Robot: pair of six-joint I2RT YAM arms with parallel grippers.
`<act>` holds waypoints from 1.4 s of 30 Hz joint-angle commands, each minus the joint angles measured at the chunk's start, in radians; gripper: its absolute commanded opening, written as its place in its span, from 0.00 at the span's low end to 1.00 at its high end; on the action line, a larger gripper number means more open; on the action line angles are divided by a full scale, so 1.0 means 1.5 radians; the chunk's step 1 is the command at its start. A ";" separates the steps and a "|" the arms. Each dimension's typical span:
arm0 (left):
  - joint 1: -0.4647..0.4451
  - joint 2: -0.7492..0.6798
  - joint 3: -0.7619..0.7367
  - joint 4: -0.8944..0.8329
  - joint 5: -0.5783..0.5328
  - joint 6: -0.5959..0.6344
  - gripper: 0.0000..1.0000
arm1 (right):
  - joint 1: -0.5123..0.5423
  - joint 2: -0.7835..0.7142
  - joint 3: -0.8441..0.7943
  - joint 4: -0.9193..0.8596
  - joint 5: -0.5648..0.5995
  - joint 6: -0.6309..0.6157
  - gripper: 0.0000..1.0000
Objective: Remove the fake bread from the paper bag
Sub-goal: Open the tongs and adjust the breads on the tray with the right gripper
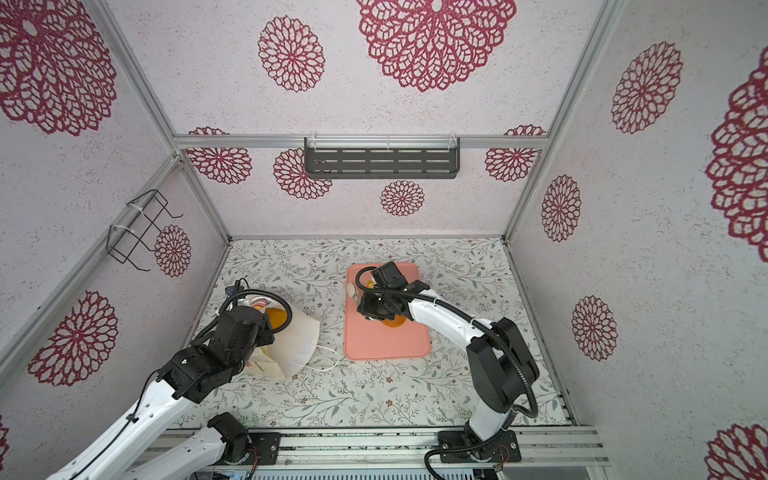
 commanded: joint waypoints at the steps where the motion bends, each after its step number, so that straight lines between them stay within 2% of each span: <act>1: 0.003 0.000 0.019 -0.001 0.007 -0.012 0.00 | -0.002 0.003 0.036 -0.005 0.072 -0.003 0.00; 10: 0.002 -0.003 0.020 -0.003 0.009 -0.003 0.00 | -0.009 0.025 0.050 -0.079 0.163 -0.006 0.00; 21: 0.003 -0.003 0.017 0.001 0.018 -0.002 0.00 | -0.032 -0.029 0.023 -0.129 0.229 -0.027 0.00; 24: 0.002 -0.004 0.018 0.000 0.022 0.002 0.00 | -0.032 -0.044 0.027 -0.126 0.201 -0.044 0.00; 29: 0.002 -0.017 0.021 0.002 0.043 0.043 0.00 | -0.023 -0.099 0.014 -0.103 0.091 -0.091 0.00; 36: 0.003 -0.059 0.006 0.024 0.101 0.107 0.00 | -0.013 -0.281 -0.089 -0.098 -0.027 -0.126 0.00; 39: 0.003 -0.061 0.003 0.028 0.138 0.146 0.00 | 0.008 -0.353 -0.120 -0.132 -0.062 -0.138 0.06; 42: 0.002 -0.047 0.004 0.030 0.178 0.190 0.00 | 0.064 -0.406 -0.142 -0.146 -0.072 -0.130 0.11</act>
